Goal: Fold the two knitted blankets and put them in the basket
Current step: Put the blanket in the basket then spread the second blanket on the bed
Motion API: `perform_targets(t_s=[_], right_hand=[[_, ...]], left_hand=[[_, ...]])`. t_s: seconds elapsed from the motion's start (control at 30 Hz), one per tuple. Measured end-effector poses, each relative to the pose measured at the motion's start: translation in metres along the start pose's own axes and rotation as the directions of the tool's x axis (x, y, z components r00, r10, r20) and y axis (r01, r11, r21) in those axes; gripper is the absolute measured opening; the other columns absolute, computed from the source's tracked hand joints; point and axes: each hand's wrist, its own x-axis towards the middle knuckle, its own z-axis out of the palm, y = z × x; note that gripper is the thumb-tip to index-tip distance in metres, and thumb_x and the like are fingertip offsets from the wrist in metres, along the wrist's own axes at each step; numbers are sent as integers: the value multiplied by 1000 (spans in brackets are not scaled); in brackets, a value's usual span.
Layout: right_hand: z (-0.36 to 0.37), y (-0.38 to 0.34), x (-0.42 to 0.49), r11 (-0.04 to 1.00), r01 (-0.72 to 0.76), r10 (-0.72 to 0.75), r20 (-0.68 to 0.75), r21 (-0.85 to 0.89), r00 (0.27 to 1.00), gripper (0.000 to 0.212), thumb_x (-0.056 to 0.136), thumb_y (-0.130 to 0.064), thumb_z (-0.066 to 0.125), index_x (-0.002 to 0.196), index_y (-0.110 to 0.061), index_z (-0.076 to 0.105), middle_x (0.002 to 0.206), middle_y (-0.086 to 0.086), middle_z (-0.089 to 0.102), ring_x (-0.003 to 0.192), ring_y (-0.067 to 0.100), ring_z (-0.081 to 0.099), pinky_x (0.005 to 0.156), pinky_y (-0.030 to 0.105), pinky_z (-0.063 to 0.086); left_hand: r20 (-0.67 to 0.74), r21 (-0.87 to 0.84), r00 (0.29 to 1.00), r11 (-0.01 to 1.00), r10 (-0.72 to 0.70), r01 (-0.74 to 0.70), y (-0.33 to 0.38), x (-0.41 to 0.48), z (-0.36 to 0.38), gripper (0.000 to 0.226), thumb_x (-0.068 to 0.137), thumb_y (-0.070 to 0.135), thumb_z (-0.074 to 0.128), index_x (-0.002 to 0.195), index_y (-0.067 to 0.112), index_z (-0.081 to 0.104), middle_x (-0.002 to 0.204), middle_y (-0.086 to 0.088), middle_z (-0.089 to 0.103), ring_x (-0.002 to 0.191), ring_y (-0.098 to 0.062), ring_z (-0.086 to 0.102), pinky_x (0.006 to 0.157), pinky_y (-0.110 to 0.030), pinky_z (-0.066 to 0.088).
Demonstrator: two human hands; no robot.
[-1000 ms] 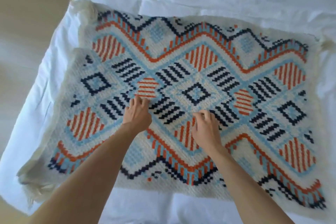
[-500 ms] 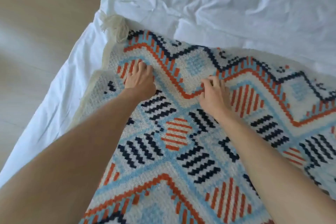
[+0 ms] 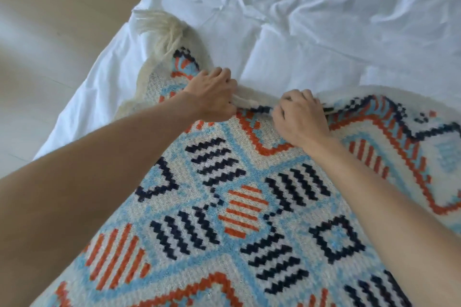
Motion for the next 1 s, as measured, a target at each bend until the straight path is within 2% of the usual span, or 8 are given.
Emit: perform_targets(t_s=[0.13, 0.27, 0.33, 0.4, 0.5, 0.7, 0.87, 1.0], right_hand=[[-9, 4, 7, 995, -102, 103, 78, -15, 992, 31, 95, -16, 42, 123, -5, 52, 126, 14, 53, 114, 29, 47, 95, 42, 40], [-12, -1, 17, 990, -109, 131, 287, -91, 949, 36, 92, -11, 52, 127, -11, 44, 124, 13, 49, 94, 27, 53, 75, 35, 44], [-13, -4, 20, 988, -136, 149, 229, -74, 962, 26, 91, -5, 52, 117, -6, 47, 114, 14, 48, 69, 21, 47, 56, 29, 35], [-18, -5, 26, 984, -180, 180, -1, 16, 984, 24, 89, 4, 48, 112, -4, 47, 111, 16, 47, 63, 16, 42, 51, 26, 34], [-30, 0, 43, 957, -167, 233, -286, 238, 929, 22, 89, -1, 52, 109, -6, 46, 115, 15, 44, 84, 18, 46, 74, 32, 51], [-11, -22, 41, 980, -167, 171, -25, 105, 985, 64, 87, -10, 59, 143, -15, 27, 148, 15, 22, 128, 30, 34, 107, 41, 34], [9, -59, 36, 984, 29, -30, 6, 173, 1000, 36, 93, -14, 52, 129, -14, 50, 132, 8, 46, 120, 22, 41, 102, 36, 34], [19, -119, 47, 955, 165, -193, 91, 248, 977, 39, 95, -11, 45, 134, -17, 46, 128, 7, 48, 117, 20, 43, 97, 34, 40]], left_hand=[[-80, -137, 985, 981, -150, 139, -12, 2, -5, 29, 95, 26, 35, 114, 8, 47, 115, -16, 53, 106, -27, 45, 71, -38, 43], [165, 213, 954, 954, -249, 212, -19, 12, -13, 42, 84, 17, 54, 125, 13, 44, 119, -11, 51, 119, -30, 36, 93, -43, 38], [165, 302, 943, 925, -290, 231, -17, 14, -16, 33, 87, 12, 55, 120, 11, 53, 116, -10, 54, 115, -30, 41, 87, -38, 39], [-9, 152, 922, 911, -386, 383, -22, 19, -23, 29, 90, 1, 50, 118, 3, 54, 119, -16, 50, 105, -34, 49, 72, -38, 42], [-220, -241, 811, 836, -542, 493, -40, 33, -40, 40, 88, -7, 48, 126, 4, 43, 132, -20, 39, 94, -36, 55, 65, -35, 40], [-218, -203, 862, 885, -458, 419, -56, -1, -16, 63, 82, 2, 54, 139, 14, 30, 142, -20, 27, 129, -39, 31, 99, -50, 39], [-122, -287, 685, 686, -718, 668, -82, -69, 19, 56, 78, 4, 49, 132, 12, 35, 127, -18, 39, 112, -33, 41, 89, -44, 38], [60, -368, 664, 602, -746, 709, -80, -124, 53, 43, 90, 19, 43, 131, 10, 35, 124, -17, 46, 110, -32, 46, 86, -46, 44]])
